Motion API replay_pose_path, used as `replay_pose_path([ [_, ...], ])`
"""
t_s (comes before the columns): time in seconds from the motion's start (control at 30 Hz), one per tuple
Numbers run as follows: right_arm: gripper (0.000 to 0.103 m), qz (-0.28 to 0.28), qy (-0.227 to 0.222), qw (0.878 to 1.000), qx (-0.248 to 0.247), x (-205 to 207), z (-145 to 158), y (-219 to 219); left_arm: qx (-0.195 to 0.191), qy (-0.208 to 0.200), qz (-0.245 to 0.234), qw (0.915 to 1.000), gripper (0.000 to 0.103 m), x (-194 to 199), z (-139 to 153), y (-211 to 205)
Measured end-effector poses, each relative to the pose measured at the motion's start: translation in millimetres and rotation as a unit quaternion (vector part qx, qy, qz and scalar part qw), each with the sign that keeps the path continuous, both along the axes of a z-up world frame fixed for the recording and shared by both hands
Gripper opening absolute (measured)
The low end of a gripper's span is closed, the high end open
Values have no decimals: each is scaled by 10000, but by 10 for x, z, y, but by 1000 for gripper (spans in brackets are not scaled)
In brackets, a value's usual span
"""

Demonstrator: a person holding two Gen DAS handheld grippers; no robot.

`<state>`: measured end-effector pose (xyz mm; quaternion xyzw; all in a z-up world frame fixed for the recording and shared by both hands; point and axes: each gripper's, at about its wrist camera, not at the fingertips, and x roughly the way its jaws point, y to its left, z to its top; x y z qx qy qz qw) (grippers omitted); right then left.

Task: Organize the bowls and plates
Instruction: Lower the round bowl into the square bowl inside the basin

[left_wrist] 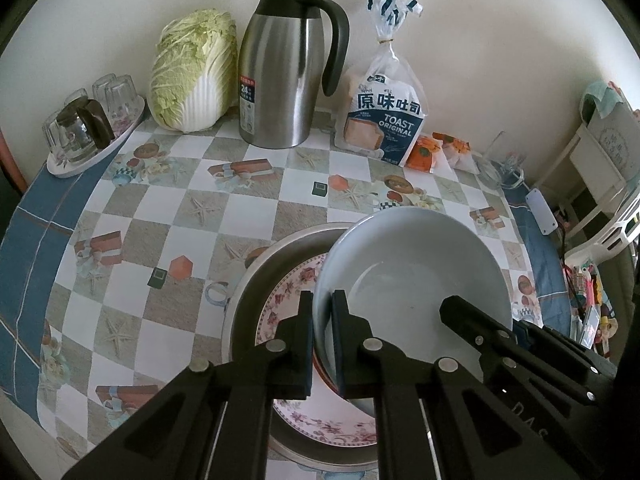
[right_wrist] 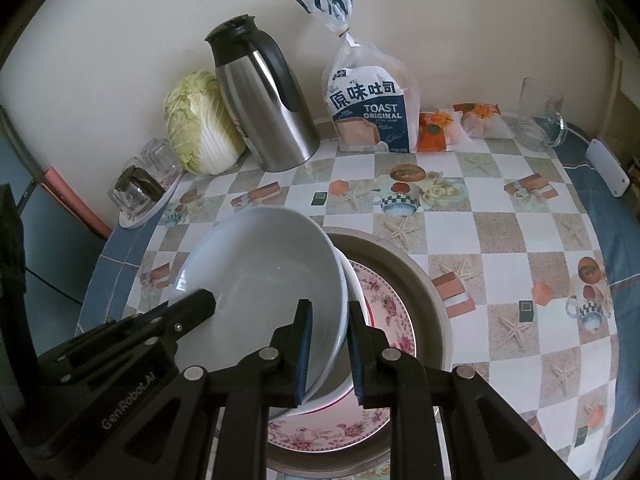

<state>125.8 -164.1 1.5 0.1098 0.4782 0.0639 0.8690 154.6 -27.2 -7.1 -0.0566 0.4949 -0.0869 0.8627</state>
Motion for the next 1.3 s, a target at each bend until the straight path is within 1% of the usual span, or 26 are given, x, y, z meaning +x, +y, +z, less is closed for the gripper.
replay_pose_path([
  [0.33,20,-59,-167,9996,-238,-19,41,55,-48,42,26,10000,9,3,-16,18],
  [0.43,20,-88,-280,9987,-413,-43,81,77,11,27,25,10000,8,2,-8,2],
  [0.57,20,-95,-280,9978,-596,-53,50,87,-22,1,-7,10000,8,-8,13,-2],
  [0.63,20,-88,-321,9968,-725,-60,48,101,61,-23,-13,10000,8,-15,21,-23],
  [0.67,21,-71,-332,9970,-701,-64,46,101,123,-42,-8,9999,8,-15,21,-34],
  [0.93,20,-133,-328,9977,-577,-61,40,19,-108,1,39,9999,8,1,32,35],
  [1.03,20,-130,-341,9978,-555,-66,42,7,-255,26,73,9996,8,1,43,81],
  [1.17,20,-141,-283,9986,-420,-48,-10,-26,-306,-11,68,9995,9,-8,68,96],
  [1.3,20,-174,-185,9988,-411,-42,-66,-44,-352,-34,39,9994,10,-21,96,82],
])
